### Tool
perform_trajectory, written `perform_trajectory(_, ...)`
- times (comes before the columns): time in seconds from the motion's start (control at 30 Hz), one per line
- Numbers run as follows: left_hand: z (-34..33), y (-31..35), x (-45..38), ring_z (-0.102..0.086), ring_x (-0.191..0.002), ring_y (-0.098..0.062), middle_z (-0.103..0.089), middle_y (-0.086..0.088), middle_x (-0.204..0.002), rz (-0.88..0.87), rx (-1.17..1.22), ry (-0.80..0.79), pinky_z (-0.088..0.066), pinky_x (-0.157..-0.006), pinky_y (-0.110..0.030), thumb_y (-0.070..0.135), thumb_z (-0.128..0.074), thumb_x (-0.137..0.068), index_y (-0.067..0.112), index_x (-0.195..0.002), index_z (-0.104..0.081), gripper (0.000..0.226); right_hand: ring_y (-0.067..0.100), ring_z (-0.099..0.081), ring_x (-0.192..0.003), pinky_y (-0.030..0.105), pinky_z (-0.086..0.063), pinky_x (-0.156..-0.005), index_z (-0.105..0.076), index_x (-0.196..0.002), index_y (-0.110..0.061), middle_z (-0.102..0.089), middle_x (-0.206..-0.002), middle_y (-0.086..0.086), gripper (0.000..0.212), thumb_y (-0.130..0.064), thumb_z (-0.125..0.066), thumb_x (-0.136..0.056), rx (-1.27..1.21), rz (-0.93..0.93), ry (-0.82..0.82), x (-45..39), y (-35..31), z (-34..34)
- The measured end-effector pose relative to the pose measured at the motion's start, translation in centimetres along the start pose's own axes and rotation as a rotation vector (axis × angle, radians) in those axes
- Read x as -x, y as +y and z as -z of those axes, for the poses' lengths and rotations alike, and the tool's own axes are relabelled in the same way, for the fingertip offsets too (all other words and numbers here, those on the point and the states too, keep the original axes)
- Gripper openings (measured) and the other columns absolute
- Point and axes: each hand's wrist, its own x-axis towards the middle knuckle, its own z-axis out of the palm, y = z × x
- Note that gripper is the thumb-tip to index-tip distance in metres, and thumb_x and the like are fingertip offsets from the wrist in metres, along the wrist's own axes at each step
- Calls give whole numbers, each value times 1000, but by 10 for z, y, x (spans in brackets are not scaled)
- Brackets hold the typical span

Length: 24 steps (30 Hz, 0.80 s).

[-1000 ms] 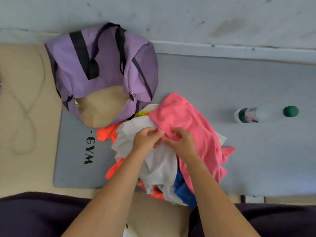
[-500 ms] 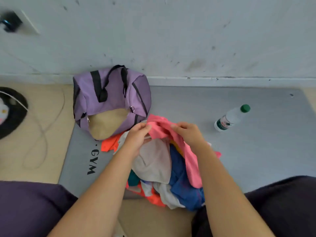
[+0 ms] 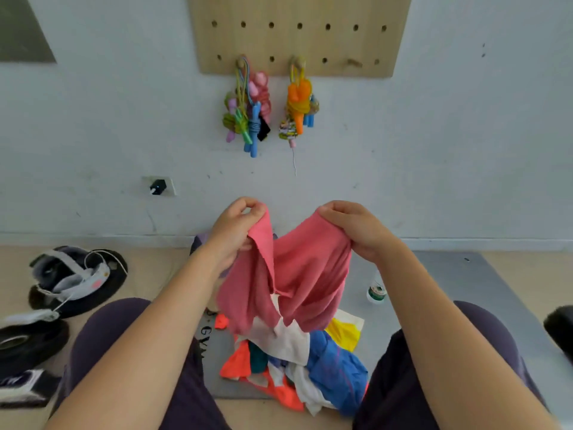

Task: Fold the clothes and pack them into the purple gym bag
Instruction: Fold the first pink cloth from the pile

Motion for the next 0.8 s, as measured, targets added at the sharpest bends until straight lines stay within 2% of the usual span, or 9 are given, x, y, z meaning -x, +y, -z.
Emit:
perform_trajectory(0.13, 4, 28, 5, -45, -43, 2, -56, 11, -65, -74, -271, -85, -32, -41, -12, 30, -68, -90, 31, -95, -68, 6, 8, -65, -90, 19, -50, -79, -73, -97, -11, -73, -97, -1, 14, -18, -62, -94, 96, 113, -102, -1, -22, 1)
perform_trajectory(0.2, 3, 31, -3, -61, -71, 8, -67, 11, -91, -106, -361, -231, -44, -63, -8, 34, -72, -87, 38, -117, -65, 31, 9, -66, -90, 19, -51, -78, -74, -98, -13, -73, -97, 0, 13, -20, -63, -93, 92, 131, -160, -12, -25, -2)
perform_trajectory(0.27, -2, 23, -11, -66, -107, -12, -70, 2, -116, -52, -379, -420, -50, -92, -26, 35, -76, -83, 39, -130, -58, 51, 13, -68, -89, 22, -53, -76, -74, -98, -15, -73, -96, 3, 13, -20, -63, -93, 57, 113, -238, -21, -18, -8)
perform_trajectory(0.3, -6, 16, -14, -66, -109, -22, -70, -5, -119, -16, -337, -474, -51, -95, -33, 34, -78, -80, 35, -131, -58, 55, 15, -69, -89, 24, -54, -76, -74, -98, -15, -74, -96, 4, 13, -20, -64, -93, 46, 102, -273, -25, -13, -10)
perform_trajectory(0.37, -10, 4, -22, -70, -94, -19, -72, -8, -105, 26, -242, -463, -54, -83, -31, 33, -78, -76, 28, -117, -67, 43, 18, -70, -93, 25, -54, -80, -74, -99, -15, -74, -98, 7, 13, -21, -65, -92, 63, 72, -299, -34, -3, -11)
perform_trajectory(0.47, -6, -5, -38, -62, -73, -8, -69, 2, -81, -20, -350, -394, -49, -67, -20, 43, -75, -73, 24, -86, -73, 23, 12, -69, -88, 19, -52, -76, -74, -97, -13, -74, -94, 4, 11, -20, -67, -91, 89, 49, -249, -48, 9, -1)
perform_trajectory(0.57, -1, -13, -58, -57, -67, -2, -66, 9, -74, -106, -417, -304, -45, -64, -13, 40, -75, -79, 20, -81, -71, 21, 6, -65, -81, 17, -50, -72, -74, -93, -13, -72, -88, -2, 9, -20, -69, -89, 174, -12, -261, -63, 19, 11)
perform_trajectory(0.7, 2, -20, -85, -53, -54, 6, -64, 18, -63, -172, -255, -111, -41, -52, -8, 25, -74, -84, 28, -71, -71, 13, 10, -59, -82, 29, -46, -82, -69, -93, -2, -66, -85, 1, 19, -21, -67, -90, 287, -83, -316, -78, 37, 29)
perform_trajectory(0.8, 4, -38, -97, -46, -48, 4, -58, 17, -57, -125, -307, -98, -36, -48, -11, 23, -75, -84, 24, -71, -68, 15, 14, -53, -78, 34, -42, -80, -65, -88, -5, -59, -79, 3, 17, -21, -62, -94, 254, -93, -243, -81, 54, 41)
